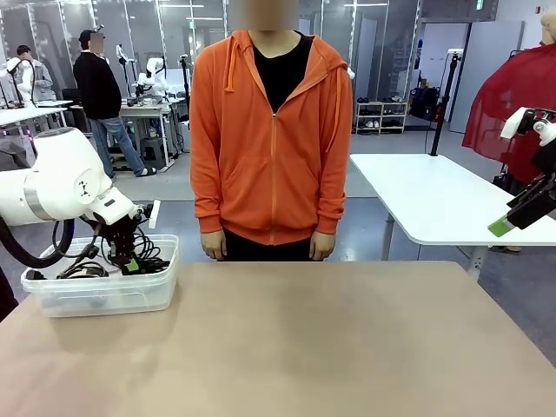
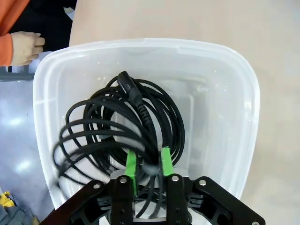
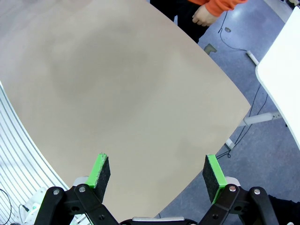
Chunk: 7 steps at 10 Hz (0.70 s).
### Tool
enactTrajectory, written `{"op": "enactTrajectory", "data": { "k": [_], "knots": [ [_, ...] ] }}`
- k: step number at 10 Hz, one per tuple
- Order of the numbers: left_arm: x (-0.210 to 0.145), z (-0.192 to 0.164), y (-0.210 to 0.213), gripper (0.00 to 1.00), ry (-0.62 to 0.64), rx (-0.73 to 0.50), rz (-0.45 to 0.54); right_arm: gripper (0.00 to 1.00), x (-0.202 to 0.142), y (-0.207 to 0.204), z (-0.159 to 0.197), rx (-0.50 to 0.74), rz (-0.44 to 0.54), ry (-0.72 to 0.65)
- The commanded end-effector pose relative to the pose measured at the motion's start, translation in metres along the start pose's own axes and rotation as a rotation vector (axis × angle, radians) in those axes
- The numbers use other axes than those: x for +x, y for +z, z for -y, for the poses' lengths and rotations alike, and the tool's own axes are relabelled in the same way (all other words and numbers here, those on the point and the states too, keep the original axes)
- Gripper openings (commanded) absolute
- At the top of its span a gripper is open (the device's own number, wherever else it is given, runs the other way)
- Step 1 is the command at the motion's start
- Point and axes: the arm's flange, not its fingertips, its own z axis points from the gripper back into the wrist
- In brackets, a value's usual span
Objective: Organize and store the cables.
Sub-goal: Place the USB Extension Cable into the Organizing box.
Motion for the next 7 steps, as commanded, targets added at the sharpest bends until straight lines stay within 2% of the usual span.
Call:
{"op": "enactTrajectory", "data": {
  "k": [1, 2, 6, 7],
  "knots": [
    [0.000, -0.006, 0.006, 0.50, 0.012, -0.017, -0.018, 1.00, 0.002, 0.000, 0.002, -0.004, -0.005, -0.009],
    [0.001, -0.005, 0.006, 0.62, 0.008, -0.023, -0.018, 1.00, 0.002, 0.000, 0.002, -0.004, -0.005, -0.009],
    [-0.001, 0.000, 0.014, 1.00, 0.026, -0.045, -0.017, 1.00, 0.002, 0.000, 0.002, -0.004, -0.005, -0.009],
    [-0.001, 0.002, 0.016, 1.00, 0.035, -0.052, -0.018, 1.00, 0.002, 0.000, 0.002, -0.004, -0.005, -0.009]
  ]
}}
